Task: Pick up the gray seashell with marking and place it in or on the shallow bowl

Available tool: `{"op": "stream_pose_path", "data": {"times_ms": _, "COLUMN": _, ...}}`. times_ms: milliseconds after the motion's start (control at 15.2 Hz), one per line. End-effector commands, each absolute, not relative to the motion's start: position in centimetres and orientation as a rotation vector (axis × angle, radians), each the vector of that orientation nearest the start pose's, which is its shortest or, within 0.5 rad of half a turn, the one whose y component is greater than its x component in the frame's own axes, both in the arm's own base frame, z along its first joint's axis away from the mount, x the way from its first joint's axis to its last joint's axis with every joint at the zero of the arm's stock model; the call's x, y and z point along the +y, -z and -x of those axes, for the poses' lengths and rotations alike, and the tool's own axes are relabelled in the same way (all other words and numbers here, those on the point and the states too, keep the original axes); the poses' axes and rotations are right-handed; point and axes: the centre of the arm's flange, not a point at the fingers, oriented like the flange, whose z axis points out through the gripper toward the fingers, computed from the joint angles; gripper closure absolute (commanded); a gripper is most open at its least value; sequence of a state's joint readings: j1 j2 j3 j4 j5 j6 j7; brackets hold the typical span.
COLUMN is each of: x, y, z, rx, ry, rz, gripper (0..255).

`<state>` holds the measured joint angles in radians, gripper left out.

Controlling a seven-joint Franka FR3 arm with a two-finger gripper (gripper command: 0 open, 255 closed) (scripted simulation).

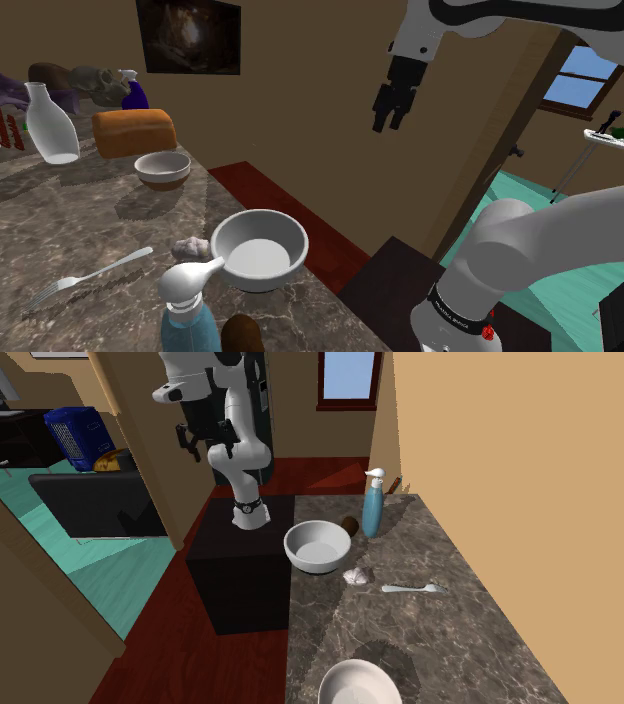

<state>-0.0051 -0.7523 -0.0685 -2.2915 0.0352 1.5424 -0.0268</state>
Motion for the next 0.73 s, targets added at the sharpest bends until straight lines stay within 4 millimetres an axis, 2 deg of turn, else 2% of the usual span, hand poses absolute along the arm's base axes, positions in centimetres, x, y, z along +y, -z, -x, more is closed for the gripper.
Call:
{"op": "stream_pose_path", "data": {"times_ms": 0, "x": -2.6, "y": -60.8, "z": -31.3, "rx": 0.042, "ry": 0.008, "rz": 3.059, "gripper": 0}}
{"op": "stream_pose_path", "data": {"times_ms": 660, "x": 5.9, "y": -54.5, "z": -39.6, "rx": -0.267, "ry": 0.006, "rz": 3.067, "gripper": 0}}
